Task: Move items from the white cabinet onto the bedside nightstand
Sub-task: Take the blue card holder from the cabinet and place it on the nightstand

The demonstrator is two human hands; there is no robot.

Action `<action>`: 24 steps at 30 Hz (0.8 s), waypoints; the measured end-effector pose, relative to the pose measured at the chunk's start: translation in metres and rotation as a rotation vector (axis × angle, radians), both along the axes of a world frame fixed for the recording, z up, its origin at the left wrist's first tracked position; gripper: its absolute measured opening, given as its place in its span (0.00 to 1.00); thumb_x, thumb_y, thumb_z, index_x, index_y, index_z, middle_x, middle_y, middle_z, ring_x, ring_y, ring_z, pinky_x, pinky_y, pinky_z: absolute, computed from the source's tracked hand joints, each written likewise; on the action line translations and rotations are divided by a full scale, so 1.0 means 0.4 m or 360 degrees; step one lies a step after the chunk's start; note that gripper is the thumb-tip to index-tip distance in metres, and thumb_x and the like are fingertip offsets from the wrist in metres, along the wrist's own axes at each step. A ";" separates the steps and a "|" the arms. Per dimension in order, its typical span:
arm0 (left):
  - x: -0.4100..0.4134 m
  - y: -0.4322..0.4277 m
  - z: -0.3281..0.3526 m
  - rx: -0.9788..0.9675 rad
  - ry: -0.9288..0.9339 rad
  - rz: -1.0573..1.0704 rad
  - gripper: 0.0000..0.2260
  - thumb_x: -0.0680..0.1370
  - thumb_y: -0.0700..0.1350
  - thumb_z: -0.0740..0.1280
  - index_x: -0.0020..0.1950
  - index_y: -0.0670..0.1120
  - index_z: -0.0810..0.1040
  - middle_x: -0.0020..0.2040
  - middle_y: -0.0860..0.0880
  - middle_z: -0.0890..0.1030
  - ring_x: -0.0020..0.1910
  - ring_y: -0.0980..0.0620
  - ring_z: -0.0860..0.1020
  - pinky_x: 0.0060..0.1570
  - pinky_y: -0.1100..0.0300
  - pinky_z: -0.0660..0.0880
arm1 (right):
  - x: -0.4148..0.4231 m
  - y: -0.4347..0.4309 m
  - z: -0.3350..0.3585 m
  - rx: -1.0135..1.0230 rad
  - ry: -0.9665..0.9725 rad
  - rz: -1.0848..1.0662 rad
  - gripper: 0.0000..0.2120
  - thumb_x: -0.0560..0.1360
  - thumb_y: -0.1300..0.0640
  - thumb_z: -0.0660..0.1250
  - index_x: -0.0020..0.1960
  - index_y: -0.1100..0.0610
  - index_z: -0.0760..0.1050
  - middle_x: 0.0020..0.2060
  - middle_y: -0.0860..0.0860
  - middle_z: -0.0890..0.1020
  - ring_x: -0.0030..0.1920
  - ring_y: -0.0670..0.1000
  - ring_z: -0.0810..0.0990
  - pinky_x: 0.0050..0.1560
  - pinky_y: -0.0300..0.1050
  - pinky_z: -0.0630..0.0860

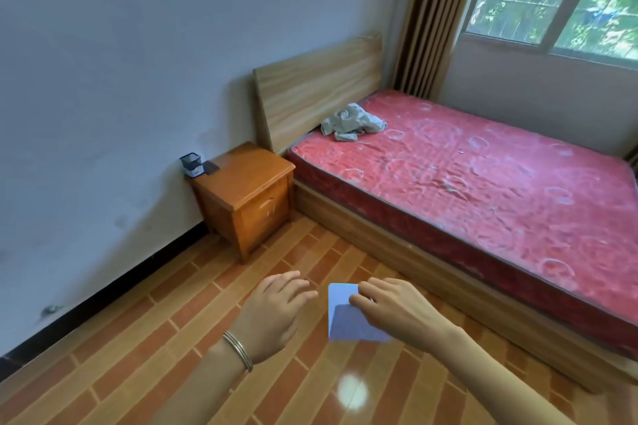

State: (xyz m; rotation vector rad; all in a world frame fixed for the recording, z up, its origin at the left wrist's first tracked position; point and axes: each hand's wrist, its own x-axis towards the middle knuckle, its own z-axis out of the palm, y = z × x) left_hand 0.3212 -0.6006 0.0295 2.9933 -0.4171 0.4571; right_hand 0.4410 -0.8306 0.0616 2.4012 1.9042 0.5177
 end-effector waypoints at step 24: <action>0.732 0.434 -0.059 -0.0123 0.0180 0.1093 0.20 0.71 0.56 0.58 0.56 0.52 0.81 0.53 0.52 0.82 0.56 0.49 0.78 0.57 0.53 0.64 | 0.975 0.635 -0.041 -0.0029 0.0083 0.0577 0.16 0.57 0.68 0.71 0.40 0.53 0.73 0.32 0.48 0.72 0.31 0.50 0.71 0.26 0.42 0.65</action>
